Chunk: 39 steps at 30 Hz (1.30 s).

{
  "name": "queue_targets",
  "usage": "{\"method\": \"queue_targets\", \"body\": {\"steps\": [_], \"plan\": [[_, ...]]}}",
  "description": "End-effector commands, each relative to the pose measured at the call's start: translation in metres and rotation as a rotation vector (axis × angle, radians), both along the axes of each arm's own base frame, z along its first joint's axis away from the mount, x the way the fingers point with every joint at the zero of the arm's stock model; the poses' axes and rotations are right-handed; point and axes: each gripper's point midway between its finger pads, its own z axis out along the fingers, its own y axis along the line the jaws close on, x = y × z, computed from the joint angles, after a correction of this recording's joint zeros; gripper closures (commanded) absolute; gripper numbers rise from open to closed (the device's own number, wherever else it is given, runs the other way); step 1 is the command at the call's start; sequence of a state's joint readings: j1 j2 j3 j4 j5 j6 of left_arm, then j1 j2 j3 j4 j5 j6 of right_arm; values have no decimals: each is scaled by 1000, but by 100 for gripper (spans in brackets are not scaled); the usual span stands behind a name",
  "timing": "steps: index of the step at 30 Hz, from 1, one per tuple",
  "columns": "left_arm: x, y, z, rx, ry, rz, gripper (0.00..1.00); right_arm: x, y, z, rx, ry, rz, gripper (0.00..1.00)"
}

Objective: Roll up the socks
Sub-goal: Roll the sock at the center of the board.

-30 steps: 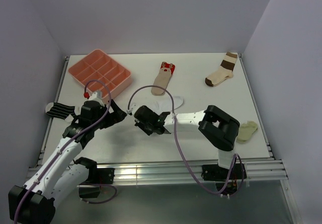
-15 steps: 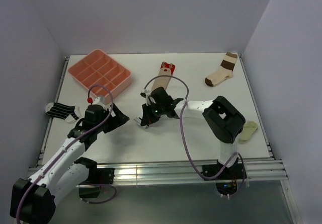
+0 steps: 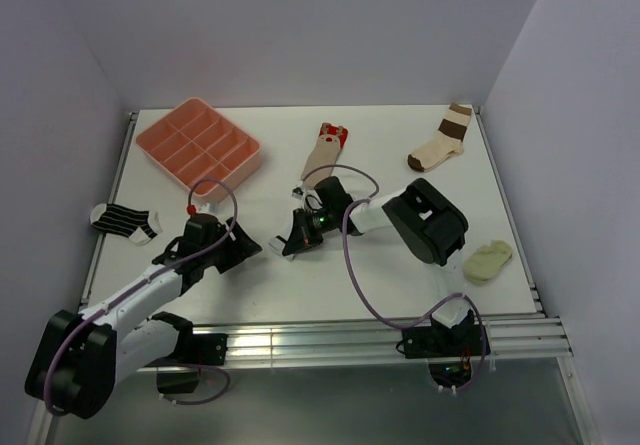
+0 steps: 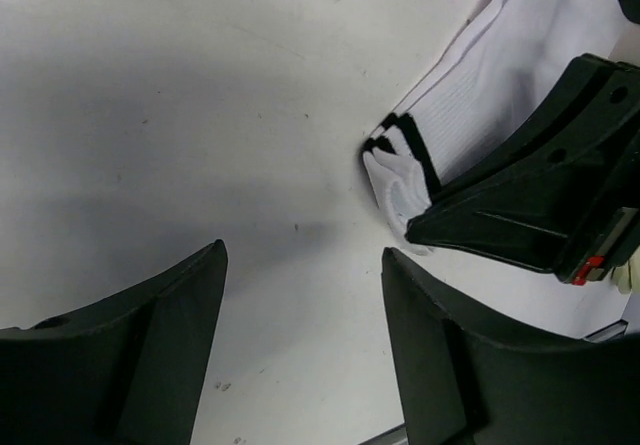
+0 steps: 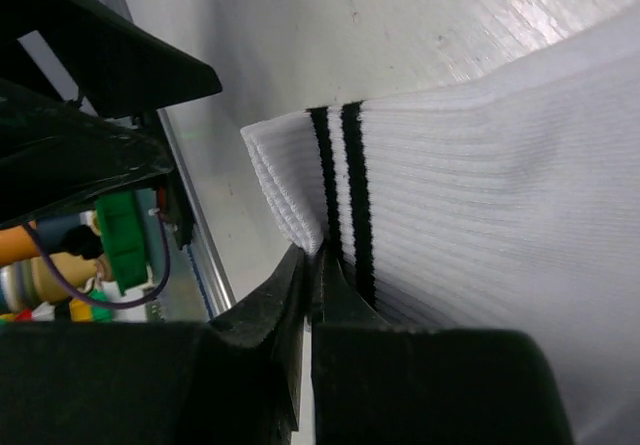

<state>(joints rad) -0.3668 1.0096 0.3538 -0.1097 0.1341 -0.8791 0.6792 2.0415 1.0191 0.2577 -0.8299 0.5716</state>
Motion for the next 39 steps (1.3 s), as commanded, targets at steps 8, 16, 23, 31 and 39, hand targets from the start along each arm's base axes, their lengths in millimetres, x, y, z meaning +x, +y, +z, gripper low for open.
{"method": "queue_targets", "body": {"steps": [8,16,23,31,39], "plan": [[15,-19,-20,22,6,-13,42,1,-12,-19,9,90,-30,100],[20,-29,-44,95,71,-23,48,4,-14,-19,0,101,-34,99],[15,-29,-61,146,134,-34,62,8,-14,-17,-21,75,-35,95],[8,-33,-74,173,194,-49,90,14,-18,-9,-65,1,-50,81],[9,-26,-82,285,227,-52,99,18,-21,25,-127,-272,-57,52]]}}
